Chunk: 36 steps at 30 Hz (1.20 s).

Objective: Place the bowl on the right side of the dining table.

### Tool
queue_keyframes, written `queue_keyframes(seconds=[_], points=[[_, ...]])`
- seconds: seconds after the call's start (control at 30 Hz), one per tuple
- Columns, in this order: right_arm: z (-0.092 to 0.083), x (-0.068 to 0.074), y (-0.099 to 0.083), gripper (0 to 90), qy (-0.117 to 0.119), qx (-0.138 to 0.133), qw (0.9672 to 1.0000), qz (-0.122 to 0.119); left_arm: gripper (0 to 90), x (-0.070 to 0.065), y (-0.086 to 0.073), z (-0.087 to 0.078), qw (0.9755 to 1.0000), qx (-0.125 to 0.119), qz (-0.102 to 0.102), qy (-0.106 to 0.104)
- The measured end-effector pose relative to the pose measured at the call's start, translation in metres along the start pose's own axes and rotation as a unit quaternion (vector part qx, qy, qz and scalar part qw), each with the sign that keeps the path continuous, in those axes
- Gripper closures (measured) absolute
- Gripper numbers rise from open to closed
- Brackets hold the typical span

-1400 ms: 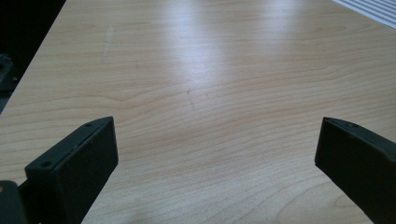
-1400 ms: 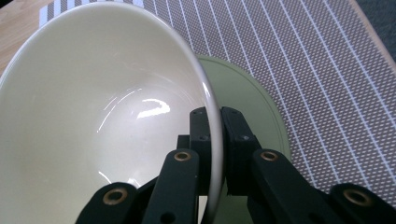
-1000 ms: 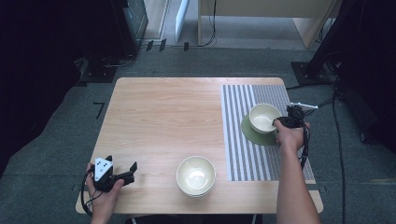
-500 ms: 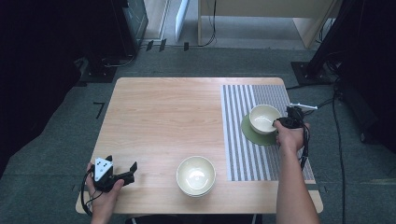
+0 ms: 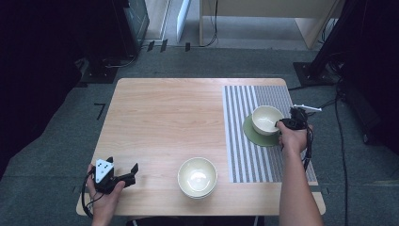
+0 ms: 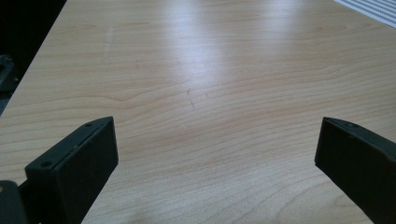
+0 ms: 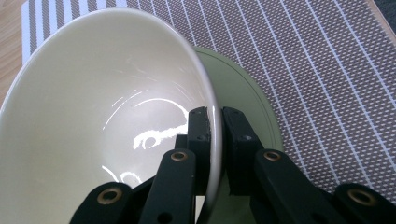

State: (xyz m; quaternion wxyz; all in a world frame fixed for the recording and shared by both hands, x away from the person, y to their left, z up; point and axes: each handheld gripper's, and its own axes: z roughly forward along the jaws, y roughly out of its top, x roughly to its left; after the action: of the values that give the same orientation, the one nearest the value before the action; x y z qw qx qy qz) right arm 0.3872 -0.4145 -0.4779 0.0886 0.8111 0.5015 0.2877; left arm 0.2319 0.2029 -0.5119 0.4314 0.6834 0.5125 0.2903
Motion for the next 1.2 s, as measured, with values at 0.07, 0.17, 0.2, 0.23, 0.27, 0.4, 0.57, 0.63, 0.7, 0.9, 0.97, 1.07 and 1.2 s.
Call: queue_keyframes(seconds=[0.07,0.17,0.2,0.23,0.27,0.4,0.57,0.63,0.7,0.9,0.97,1.07,1.2], points=[[0.000,0.000,0.000,82.3,0.001,0.000,1.0000,-0.006,0.0,0.000,0.000,0.000,1.0000,0.000,0.000,0.000],[-0.001,-0.002,-0.001,81.4,0.008,-0.004,0.9999,-0.007,0.0,0.000,0.000,0.000,1.0000,0.000,0.001,0.001],[-0.001,-0.002,-0.001,81.4,0.008,-0.004,0.9999,-0.007,0.0,0.000,0.000,0.000,1.0000,0.000,0.001,0.001],[-0.001,-0.002,-0.002,81.1,0.009,-0.005,0.9999,-0.008,0.0,0.000,0.000,0.000,1.0000,0.000,0.001,0.000],[-0.001,-0.002,-0.003,80.4,0.010,-0.007,0.9999,-0.009,0.0,0.000,0.000,0.000,1.0000,0.000,0.001,0.000],[-0.002,-0.003,-0.004,75.2,0.023,-0.009,0.9997,-0.008,0.0,0.000,0.000,0.000,1.0000,0.000,0.001,0.000],[-0.002,-0.005,-0.007,62.6,0.030,-0.013,0.9992,-0.025,0.0,0.000,0.000,0.000,1.0000,0.001,-0.001,0.000],[-0.002,-0.006,-0.008,59.1,0.028,-0.021,0.9990,-0.028,0.0,0.000,0.000,0.000,1.0000,0.001,-0.001,-0.001],[-0.003,-0.007,-0.009,53.4,0.039,-0.032,0.9982,-0.034,0.0,0.000,0.000,0.000,1.0000,0.001,0.000,0.000],[-0.012,-0.007,-0.010,46.3,0.037,-0.059,0.9966,-0.045,0.0,0.000,0.000,0.000,1.0000,0.001,0.000,0.000],[-0.015,-0.006,-0.010,43.2,0.033,-0.060,0.9964,-0.050,0.0,0.000,0.000,0.000,1.0000,0.001,0.001,0.000],[-0.019,-0.005,-0.012,36.9,0.014,-0.065,0.9962,-0.056,0.0,0.000,0.000,0.000,1.0000,0.001,0.000,0.001],[-0.023,-0.007,-0.013,34.9,0.008,-0.078,0.9949,-0.064,0.0,0.000,0.000,0.000,1.0000,0.001,0.000,0.001]])
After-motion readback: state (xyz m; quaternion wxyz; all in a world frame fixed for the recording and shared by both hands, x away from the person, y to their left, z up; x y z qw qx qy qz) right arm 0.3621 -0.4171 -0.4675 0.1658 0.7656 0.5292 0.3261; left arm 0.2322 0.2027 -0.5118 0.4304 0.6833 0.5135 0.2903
